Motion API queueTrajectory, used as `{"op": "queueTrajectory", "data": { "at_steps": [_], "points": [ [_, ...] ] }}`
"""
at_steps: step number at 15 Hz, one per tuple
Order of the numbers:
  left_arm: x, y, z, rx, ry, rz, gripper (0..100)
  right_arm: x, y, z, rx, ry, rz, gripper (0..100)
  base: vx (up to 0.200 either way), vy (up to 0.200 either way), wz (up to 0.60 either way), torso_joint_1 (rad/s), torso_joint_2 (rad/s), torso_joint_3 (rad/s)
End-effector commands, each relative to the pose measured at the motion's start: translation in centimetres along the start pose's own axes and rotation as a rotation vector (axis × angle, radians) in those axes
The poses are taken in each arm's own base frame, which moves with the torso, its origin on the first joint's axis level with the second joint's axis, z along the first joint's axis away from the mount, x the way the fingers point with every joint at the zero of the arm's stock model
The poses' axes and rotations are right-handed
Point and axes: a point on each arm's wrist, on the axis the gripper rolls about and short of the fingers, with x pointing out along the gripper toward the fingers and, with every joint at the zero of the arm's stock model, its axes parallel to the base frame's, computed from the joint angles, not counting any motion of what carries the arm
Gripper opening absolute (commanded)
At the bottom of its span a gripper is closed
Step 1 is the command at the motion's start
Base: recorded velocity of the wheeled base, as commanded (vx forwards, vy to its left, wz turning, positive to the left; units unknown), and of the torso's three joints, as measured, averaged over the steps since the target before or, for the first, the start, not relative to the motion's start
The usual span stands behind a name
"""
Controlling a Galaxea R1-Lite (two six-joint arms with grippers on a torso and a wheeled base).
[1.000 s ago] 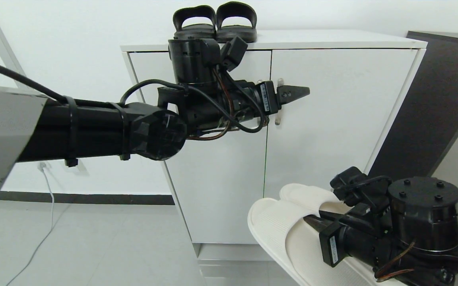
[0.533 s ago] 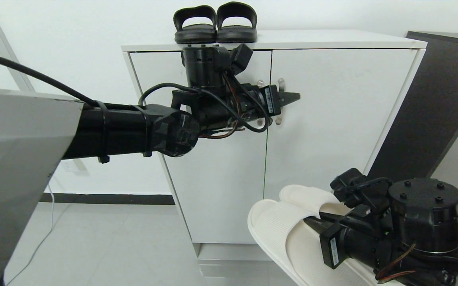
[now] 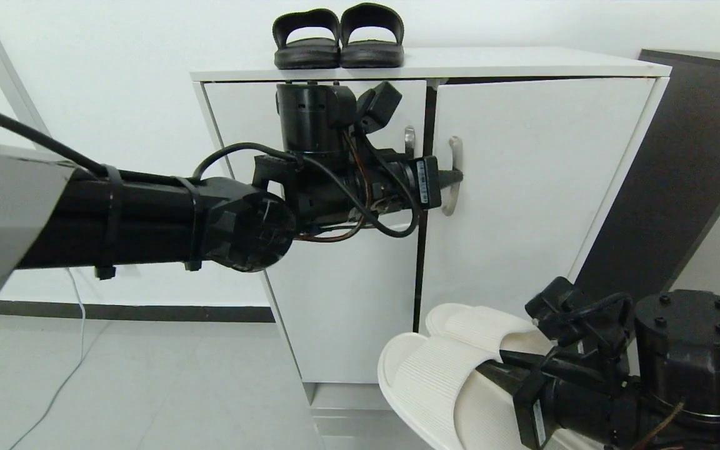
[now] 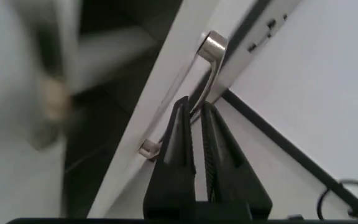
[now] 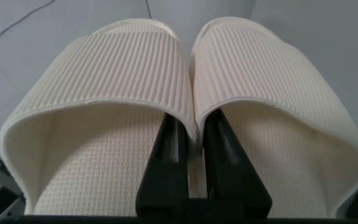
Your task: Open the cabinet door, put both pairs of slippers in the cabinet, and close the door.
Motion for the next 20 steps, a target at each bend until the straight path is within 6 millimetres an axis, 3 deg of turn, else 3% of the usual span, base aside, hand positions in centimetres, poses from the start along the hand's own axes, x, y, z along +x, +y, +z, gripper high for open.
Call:
{"op": "queueTrajectory", "data": {
  "at_steps": [1, 6, 9, 20],
  "points": [
    [-2.1, -2.1, 0.5, 0.019, -0.009, -0.028, 0, -0.9, 0.0, 0.1, -0.004, -0.017, 0.017, 0, 0.000, 0.000, 0.00, 0.000, 0.00, 0.000],
    [-5.1, -3.2, 0.5, 0.027, -0.044, -0.036, 0, -1.1, 0.3, -0.7, -0.052, 0.012, 0.033, 0, 0.000, 0.000, 0.00, 0.000, 0.00, 0.000],
    [-5.5, -1.4, 1.1, 0.007, -0.063, 0.004, 0, -1.1, 0.6, -1.4, -0.095, 0.036, 0.061, 0, 0.000, 0.000, 0.00, 0.000, 0.00, 0.000],
    [-0.3, 1.9, 1.1, -0.063, -0.105, 0.016, 0, -0.5, 1.0, -2.1, -0.105, 0.075, 0.078, 0, 0.000, 0.000, 0.00, 0.000, 0.00, 0.000]
  ]
}}
